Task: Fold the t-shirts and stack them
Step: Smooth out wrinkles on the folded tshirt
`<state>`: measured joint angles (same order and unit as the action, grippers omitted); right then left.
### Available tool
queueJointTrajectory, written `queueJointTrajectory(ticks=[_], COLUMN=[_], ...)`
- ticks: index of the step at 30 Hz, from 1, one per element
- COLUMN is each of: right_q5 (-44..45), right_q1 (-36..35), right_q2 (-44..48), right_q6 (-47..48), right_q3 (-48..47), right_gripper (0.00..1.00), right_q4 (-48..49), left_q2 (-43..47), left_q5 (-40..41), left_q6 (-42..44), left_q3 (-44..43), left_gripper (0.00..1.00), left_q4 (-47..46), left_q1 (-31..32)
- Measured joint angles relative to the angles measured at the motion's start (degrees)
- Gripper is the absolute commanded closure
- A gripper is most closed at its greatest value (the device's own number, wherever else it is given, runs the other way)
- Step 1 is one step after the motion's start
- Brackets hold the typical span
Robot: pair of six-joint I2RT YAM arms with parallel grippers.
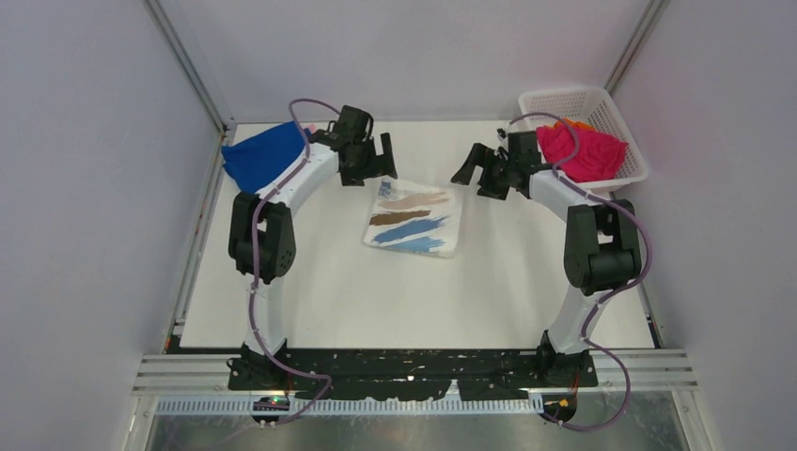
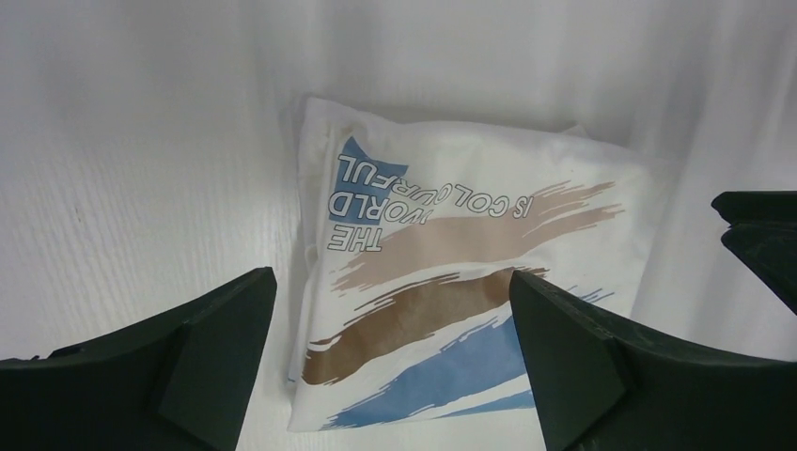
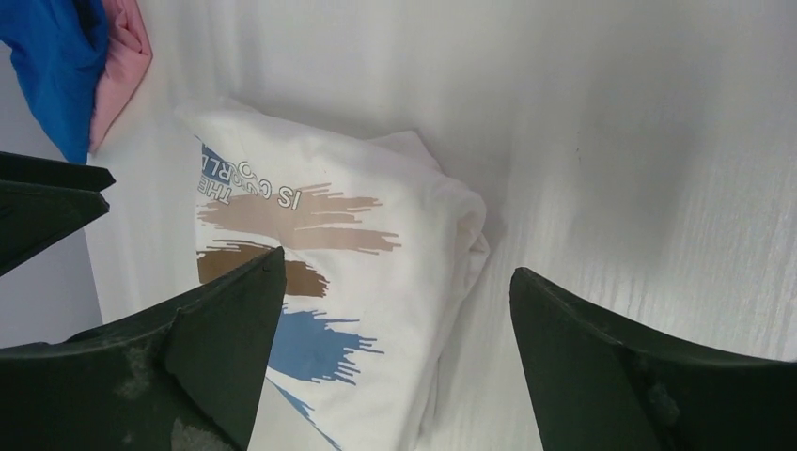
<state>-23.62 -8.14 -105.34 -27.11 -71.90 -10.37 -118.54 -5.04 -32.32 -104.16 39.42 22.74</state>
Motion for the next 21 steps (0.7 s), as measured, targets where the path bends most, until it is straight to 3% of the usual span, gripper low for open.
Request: queueJointTrajectory(ticks=[10,15,21], right_q5=[-8.2,-12.3,-13.4], right_q1=[-1.3,-2.0,-2.1], right_q2=[5.5,1.0,-8.9], right_q6=[-4.0,-8.0,-10.0], right_q3=[7.3,6.6,4.0], right_gripper=[0.04,0.05,0.05], right_q4=[9.6,17.1,19.2], left_q2=[1.3,-6.0,-15.6], left_q5=[-11.8,-13.7,-14.3], left_q6=[-0.7,-1.7,-1.8], left_q3=[3.3,-3.0,-8.3], left_gripper=[0.00,0.00,0.00], left_q4=[-7.4,-8.2,-4.5], left_q1=[-0.1,-0.1,-0.3])
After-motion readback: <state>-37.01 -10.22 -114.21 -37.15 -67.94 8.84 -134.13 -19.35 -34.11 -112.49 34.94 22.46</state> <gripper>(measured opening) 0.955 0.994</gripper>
